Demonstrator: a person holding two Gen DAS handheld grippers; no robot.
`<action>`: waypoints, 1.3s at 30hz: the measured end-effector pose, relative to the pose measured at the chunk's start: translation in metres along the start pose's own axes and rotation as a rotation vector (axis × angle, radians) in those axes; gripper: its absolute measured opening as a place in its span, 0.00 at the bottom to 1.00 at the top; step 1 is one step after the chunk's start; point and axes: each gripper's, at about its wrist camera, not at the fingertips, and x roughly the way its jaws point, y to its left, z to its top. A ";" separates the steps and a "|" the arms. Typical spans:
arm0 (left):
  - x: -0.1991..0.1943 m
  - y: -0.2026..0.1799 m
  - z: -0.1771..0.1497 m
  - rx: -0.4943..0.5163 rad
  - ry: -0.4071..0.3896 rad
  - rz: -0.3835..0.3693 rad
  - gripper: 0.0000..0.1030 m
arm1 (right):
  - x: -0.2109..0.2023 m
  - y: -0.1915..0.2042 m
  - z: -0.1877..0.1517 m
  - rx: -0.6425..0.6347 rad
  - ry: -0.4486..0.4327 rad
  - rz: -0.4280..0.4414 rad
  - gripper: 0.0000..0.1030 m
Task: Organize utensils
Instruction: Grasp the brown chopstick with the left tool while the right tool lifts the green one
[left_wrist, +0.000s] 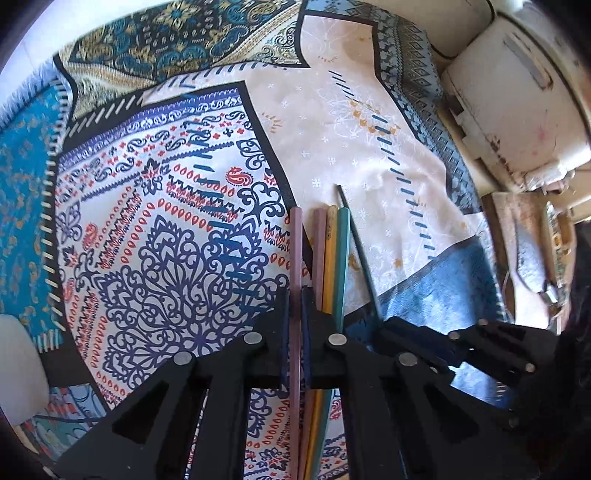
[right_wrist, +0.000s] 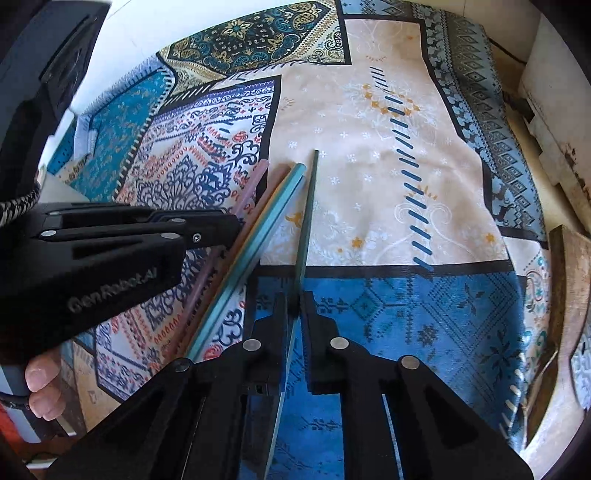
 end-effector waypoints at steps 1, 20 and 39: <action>0.000 0.002 0.001 -0.007 0.002 -0.009 0.05 | 0.001 -0.002 0.002 0.016 0.005 0.017 0.06; -0.104 -0.002 -0.067 0.021 -0.235 0.071 0.04 | -0.062 0.004 0.002 0.044 -0.133 0.046 0.05; -0.206 0.005 -0.082 0.021 -0.506 0.097 0.04 | -0.130 0.047 0.009 0.004 -0.311 0.037 0.01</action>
